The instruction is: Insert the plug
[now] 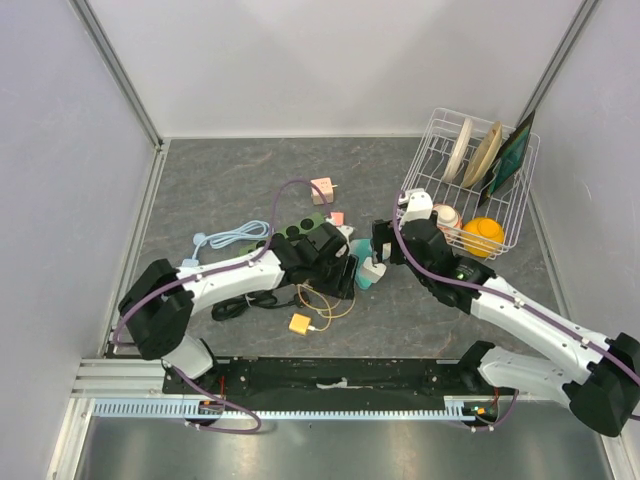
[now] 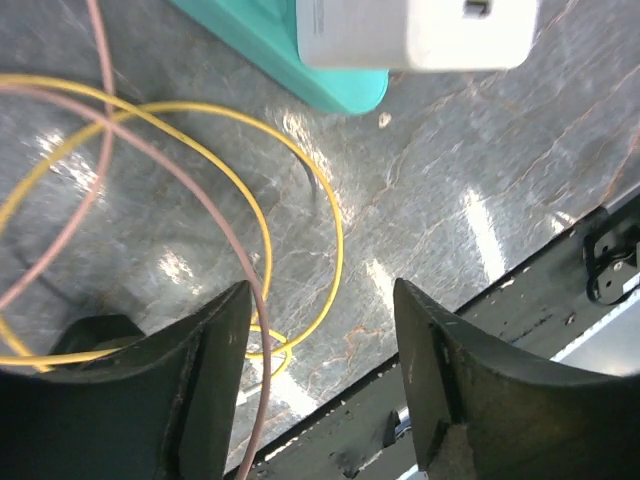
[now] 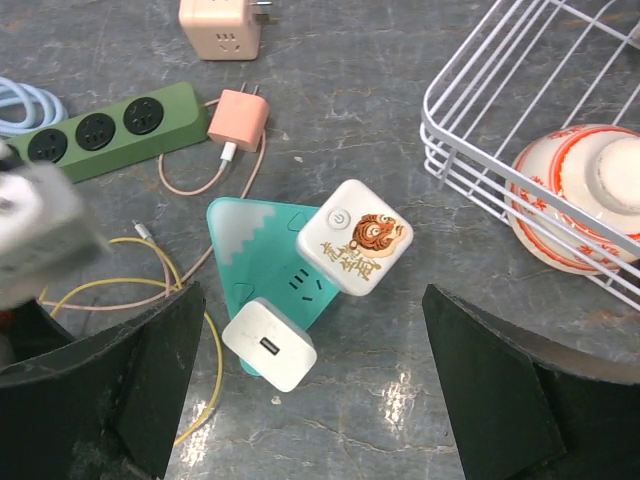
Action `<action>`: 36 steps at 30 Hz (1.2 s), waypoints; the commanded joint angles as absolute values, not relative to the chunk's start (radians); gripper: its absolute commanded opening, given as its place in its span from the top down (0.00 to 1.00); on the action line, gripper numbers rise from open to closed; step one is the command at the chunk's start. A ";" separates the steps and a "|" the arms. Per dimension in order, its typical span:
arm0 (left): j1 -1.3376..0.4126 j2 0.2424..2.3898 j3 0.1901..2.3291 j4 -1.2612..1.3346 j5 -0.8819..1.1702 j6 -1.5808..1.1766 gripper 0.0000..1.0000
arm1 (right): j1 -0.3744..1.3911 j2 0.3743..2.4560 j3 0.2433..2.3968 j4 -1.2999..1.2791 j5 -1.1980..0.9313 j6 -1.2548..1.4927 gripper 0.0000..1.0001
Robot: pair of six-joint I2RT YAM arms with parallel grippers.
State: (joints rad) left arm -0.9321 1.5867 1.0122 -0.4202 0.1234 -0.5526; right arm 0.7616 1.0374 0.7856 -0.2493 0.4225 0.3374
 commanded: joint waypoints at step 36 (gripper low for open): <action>-0.502 1.156 0.838 -0.436 -0.121 -0.511 0.18 | 0.650 2.014 1.600 -0.101 0.248 0.202 0.02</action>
State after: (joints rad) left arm -0.5014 1.0817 0.8291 -0.5060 -0.1032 -0.4435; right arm 0.6518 1.9488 1.5150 -0.1497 0.2665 0.1898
